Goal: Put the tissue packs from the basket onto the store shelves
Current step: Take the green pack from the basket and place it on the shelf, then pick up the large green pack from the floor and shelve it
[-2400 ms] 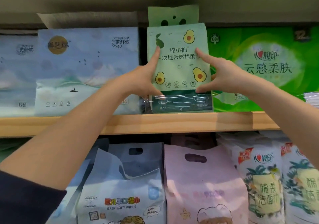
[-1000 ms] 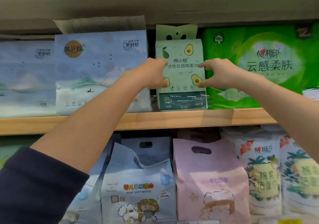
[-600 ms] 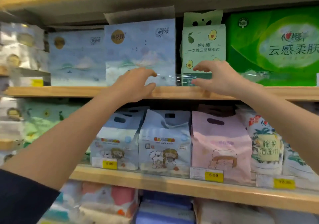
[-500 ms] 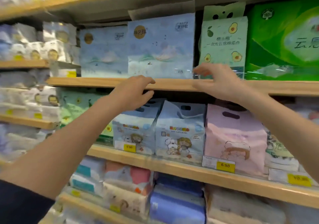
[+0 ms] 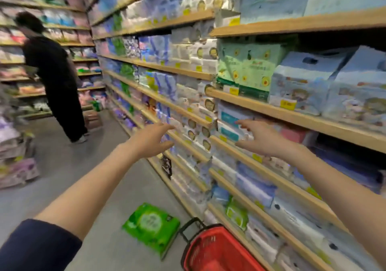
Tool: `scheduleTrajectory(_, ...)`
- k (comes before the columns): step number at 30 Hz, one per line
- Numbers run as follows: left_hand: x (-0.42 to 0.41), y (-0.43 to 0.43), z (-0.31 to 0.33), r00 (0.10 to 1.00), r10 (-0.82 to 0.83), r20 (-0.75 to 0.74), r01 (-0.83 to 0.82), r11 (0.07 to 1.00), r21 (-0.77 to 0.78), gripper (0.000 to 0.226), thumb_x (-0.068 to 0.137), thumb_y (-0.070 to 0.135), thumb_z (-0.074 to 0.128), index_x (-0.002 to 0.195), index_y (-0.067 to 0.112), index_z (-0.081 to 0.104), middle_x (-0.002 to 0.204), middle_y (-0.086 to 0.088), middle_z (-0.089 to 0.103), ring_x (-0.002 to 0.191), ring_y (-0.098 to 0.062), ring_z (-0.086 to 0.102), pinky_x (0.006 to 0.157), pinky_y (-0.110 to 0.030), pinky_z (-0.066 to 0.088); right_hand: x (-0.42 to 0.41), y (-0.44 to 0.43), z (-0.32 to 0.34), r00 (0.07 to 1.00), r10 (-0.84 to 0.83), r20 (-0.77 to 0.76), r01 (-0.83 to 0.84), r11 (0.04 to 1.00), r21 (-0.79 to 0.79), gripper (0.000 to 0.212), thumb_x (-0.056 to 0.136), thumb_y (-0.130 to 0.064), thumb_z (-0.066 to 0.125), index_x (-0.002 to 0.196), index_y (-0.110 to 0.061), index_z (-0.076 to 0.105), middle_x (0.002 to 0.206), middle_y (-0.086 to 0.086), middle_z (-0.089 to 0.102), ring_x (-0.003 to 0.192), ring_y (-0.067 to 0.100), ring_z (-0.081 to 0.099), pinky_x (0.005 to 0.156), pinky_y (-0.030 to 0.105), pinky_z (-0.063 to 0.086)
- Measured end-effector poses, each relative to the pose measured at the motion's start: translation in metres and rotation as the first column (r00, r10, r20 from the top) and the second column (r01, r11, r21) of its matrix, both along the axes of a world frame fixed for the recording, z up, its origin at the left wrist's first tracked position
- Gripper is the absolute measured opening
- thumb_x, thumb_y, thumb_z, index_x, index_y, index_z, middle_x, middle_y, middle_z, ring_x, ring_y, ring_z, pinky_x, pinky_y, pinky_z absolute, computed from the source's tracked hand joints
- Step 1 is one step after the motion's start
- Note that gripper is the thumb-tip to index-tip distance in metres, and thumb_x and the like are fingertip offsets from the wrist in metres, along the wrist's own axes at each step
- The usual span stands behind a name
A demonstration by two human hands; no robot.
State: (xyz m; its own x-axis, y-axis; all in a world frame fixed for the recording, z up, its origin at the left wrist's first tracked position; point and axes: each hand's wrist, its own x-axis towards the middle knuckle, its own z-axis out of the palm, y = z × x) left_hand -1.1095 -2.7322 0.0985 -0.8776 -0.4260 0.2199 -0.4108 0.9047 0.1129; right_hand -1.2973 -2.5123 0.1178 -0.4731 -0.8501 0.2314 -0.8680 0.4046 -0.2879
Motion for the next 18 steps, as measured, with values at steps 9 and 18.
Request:
scheduleTrajectory(9, 0.201, -0.110, -0.065, 0.944, 0.310, 0.112, -0.322, 0.939, 0.117, 0.060, 0.086, 0.044, 0.055, 0.139, 0.021, 0.037, 0.144, -0.003, 0.042, 0.130, -0.023, 0.042, 0.104, -0.038, 0.038, 0.122, -0.158, -0.077, 0.964, 0.226, 0.138, -0.242, 0.964, 0.108, 0.063, 0.083, -0.033, 0.061, 0.138, -0.019, 0.034, 0.143, 0.006, 0.042, 0.127, 0.021, 0.044, 0.100, 0.036, 0.040)
scheduleTrajectory(18, 0.356, -0.190, -0.099, 0.855, 0.484, 0.189, -0.516, 0.832, 0.205, 0.063, 0.085, 0.041, 0.059, 0.140, 0.019, 0.036, 0.145, -0.007, 0.041, 0.132, -0.025, 0.039, 0.106, -0.041, 0.035, 0.236, -0.302, -0.134, 0.896, 0.388, 0.216, -0.418, 0.901, 0.119, 0.063, 0.079, -0.030, 0.066, 0.134, -0.015, 0.041, 0.134, 0.012, 0.051, 0.121, 0.025, 0.050, 0.098, 0.033, 0.038)
